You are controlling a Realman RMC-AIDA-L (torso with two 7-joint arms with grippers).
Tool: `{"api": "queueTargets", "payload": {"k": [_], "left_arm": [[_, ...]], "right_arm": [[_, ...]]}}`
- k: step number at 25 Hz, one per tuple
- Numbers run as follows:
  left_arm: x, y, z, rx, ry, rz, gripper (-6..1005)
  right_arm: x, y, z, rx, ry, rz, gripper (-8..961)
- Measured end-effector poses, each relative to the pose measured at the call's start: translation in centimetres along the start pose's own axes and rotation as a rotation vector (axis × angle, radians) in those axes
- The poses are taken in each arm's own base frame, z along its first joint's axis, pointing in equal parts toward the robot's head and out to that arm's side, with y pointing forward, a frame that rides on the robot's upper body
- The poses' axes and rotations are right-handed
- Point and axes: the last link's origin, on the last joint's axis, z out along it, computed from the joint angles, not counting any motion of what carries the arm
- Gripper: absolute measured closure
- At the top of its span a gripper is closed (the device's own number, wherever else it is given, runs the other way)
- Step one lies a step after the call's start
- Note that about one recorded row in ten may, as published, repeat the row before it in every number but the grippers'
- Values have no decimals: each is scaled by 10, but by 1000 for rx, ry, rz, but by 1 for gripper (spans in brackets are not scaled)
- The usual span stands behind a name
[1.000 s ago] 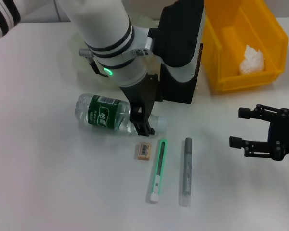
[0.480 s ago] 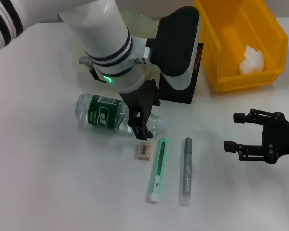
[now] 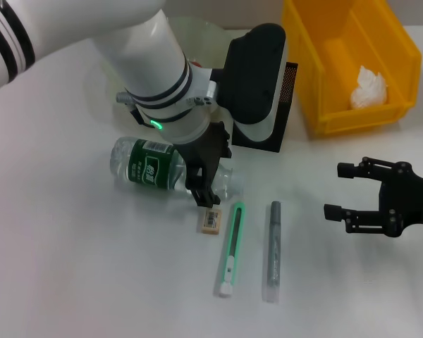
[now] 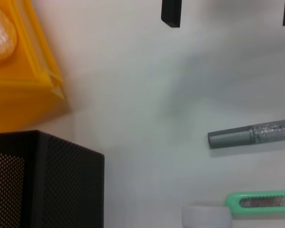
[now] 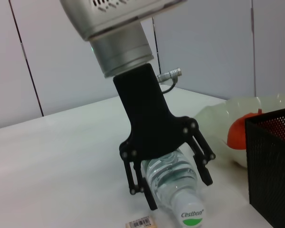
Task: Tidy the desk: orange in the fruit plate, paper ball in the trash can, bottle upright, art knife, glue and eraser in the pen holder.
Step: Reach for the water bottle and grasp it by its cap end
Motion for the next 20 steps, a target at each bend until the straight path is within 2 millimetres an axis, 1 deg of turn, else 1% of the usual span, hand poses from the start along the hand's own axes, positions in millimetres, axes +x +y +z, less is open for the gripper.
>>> {"api": "queueTargets", "payload": {"k": [12, 20], "left_arm": [[-3, 4, 9, 7, -5, 10, 233], [0, 4, 8, 11, 1, 16, 237]], "right_arm": [[-2, -1, 9, -17, 2, -1, 120], [-2, -1, 9, -17, 3, -1, 120]]}}
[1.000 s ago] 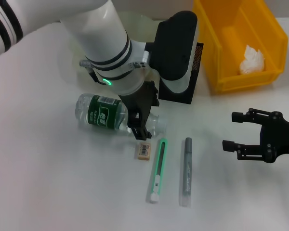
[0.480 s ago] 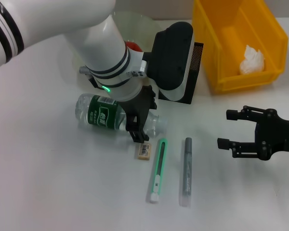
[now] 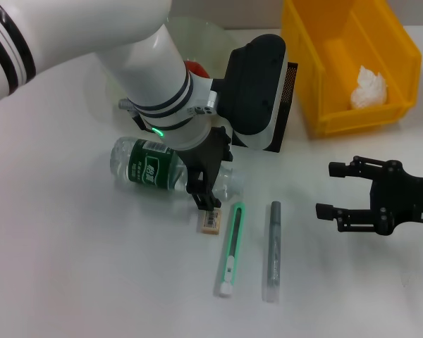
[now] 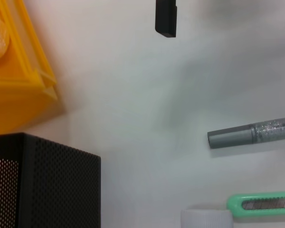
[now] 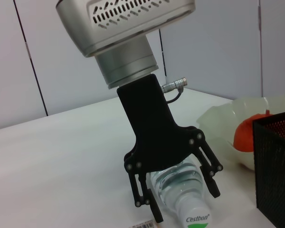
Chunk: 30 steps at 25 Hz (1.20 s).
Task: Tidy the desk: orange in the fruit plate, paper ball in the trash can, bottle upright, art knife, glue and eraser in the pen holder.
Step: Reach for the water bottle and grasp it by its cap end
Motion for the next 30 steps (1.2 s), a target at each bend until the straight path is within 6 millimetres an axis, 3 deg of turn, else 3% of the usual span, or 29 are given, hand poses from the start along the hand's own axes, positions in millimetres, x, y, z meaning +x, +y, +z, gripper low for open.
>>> {"api": "queueTargets", "payload": {"k": [22, 30], "left_arm": [[-1, 1, 1, 4, 0, 19, 248], [-1, 1, 1, 4, 2, 33, 439]], "right_arm": [[-2, -3, 2, 5, 1, -7, 120], [-3, -4, 3, 7, 2, -7, 120]]}}
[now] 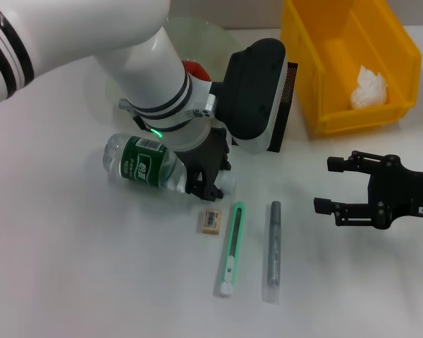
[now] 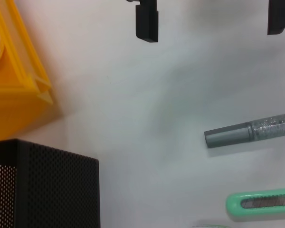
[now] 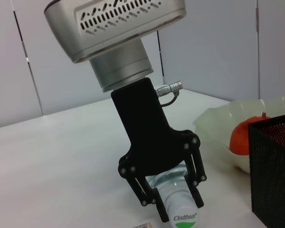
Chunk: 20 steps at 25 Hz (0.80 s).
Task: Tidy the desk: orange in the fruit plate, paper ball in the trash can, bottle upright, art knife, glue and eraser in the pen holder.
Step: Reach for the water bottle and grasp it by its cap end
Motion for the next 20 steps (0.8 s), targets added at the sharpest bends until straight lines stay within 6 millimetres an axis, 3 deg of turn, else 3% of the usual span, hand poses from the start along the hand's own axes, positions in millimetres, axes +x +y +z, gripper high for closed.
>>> {"api": "queueTargets", "payload": {"k": [6, 20], "left_arm": [[0, 0, 0, 0, -1, 2, 561], [1, -1, -1, 3, 1, 6, 562]], "right_arm": [[0, -1, 0, 3, -1, 1, 120], [-1, -2, 1, 9, 1, 1, 120]]}}
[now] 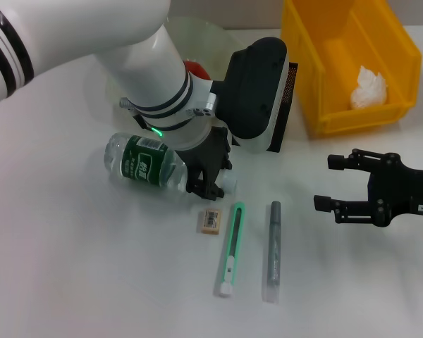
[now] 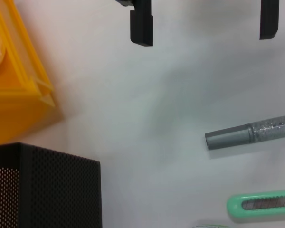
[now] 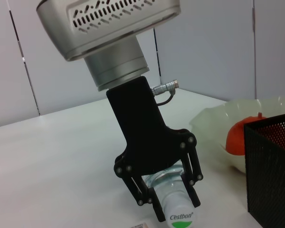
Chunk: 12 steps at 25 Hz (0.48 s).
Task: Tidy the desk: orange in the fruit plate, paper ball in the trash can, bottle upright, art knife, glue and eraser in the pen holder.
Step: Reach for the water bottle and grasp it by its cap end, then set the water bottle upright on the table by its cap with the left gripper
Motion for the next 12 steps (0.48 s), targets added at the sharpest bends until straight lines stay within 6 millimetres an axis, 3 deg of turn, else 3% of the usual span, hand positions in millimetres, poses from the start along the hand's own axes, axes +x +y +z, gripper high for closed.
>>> {"api": "queueTargets", "payload": {"k": [12], "left_arm": [[-1, 0, -1, 4, 17, -26, 562]], "right_arm": [[0, 0, 0, -1, 0, 1, 120]]}}
